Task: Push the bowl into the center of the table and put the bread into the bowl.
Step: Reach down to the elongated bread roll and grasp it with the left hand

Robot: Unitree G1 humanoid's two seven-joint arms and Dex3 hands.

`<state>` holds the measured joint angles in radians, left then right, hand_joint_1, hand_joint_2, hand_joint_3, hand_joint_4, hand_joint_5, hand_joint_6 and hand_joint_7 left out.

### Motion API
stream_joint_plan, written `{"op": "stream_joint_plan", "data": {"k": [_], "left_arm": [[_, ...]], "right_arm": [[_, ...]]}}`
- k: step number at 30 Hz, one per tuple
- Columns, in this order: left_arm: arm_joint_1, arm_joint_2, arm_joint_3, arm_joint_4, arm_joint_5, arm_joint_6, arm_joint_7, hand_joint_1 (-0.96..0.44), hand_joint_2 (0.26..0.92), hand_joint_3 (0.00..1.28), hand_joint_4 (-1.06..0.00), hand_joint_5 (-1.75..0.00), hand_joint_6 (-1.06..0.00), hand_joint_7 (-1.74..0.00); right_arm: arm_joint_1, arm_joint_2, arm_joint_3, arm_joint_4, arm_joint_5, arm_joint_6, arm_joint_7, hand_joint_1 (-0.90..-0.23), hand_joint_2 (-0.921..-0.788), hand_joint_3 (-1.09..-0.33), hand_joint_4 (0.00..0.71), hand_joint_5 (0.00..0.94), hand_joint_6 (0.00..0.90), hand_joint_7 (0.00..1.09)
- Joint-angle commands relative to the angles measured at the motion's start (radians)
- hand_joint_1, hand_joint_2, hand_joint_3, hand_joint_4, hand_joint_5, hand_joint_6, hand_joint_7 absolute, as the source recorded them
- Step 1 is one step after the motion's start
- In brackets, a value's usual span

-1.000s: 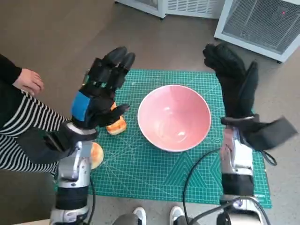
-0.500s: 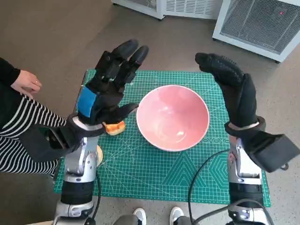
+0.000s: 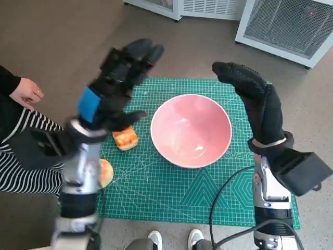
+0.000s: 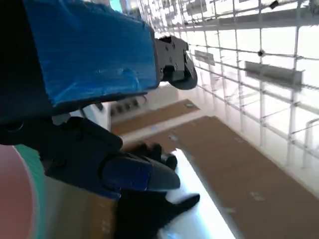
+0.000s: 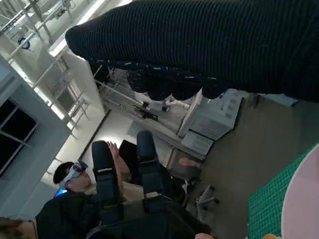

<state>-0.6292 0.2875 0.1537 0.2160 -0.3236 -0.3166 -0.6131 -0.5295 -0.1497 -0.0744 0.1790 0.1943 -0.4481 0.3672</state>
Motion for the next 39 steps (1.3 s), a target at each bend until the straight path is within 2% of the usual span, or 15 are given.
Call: {"op": "stream_joint_plan", "data": {"k": [1,5,11,18,21,28,35,39], "left_arm": [[-0.122,0.178,0.017,0.163,0.127,-0.159,-0.049,-0.53,0.912,0.13,-0.12,-0.11,0.00,-0.54],[-0.194,0.265,-0.007,0.302,0.201,-0.238,-0.074,-0.47,0.880,0.09,-0.13,-0.10,-0.01,-0.55],[-0.285,0.353,-0.060,0.469,0.257,-0.276,-0.152,-0.40,0.818,0.03,-0.17,-0.06,-0.08,-0.54],[-0.343,0.447,-0.153,0.548,0.334,-0.244,-0.290,-0.33,0.778,0.00,-0.20,-0.01,-0.21,-0.36],[-0.352,0.466,-0.187,0.559,0.376,-0.227,-0.309,-0.28,0.760,0.00,-0.20,0.00,-0.26,-0.27],[-0.343,0.478,-0.268,0.587,0.518,-0.245,-0.249,-0.24,0.729,0.00,-0.19,0.00,-0.35,-0.10],[-0.341,0.465,-0.359,0.634,0.665,-0.270,-0.161,-0.17,0.720,0.00,-0.19,0.00,-0.38,-0.06],[-0.345,0.445,-0.411,0.695,0.738,-0.323,-0.082,-0.14,0.711,0.00,-0.20,0.00,-0.39,-0.05]], "right_arm": [[0.034,-0.001,0.004,-0.027,-0.001,0.023,-0.009,-0.774,-0.921,-0.705,0.148,0.005,-0.001,0.53],[0.041,-0.001,0.002,-0.045,0.002,0.027,-0.011,-0.774,-0.921,-0.704,0.147,0.004,-0.001,0.53],[0.047,0.007,0.008,-0.064,-0.006,0.030,-0.023,-0.772,-0.921,-0.705,0.145,0.002,-0.001,0.53],[0.055,0.010,0.007,-0.063,-0.006,0.021,-0.030,-0.771,-0.921,-0.705,0.145,0.003,-0.001,0.54],[0.056,0.011,0.005,-0.059,-0.006,0.016,-0.030,-0.770,-0.921,-0.704,0.146,0.003,-0.001,0.54],[0.054,0.012,0.000,-0.043,0.000,0.007,-0.030,-0.768,-0.921,-0.701,0.148,0.003,-0.001,0.54],[0.052,0.016,-0.002,-0.031,0.001,0.002,-0.032,-0.763,-0.921,-0.698,0.147,0.002,-0.001,0.54],[0.051,0.018,-0.003,-0.027,0.003,0.002,-0.034,-0.761,-0.921,-0.698,0.148,0.002,-0.001,0.54]]}}
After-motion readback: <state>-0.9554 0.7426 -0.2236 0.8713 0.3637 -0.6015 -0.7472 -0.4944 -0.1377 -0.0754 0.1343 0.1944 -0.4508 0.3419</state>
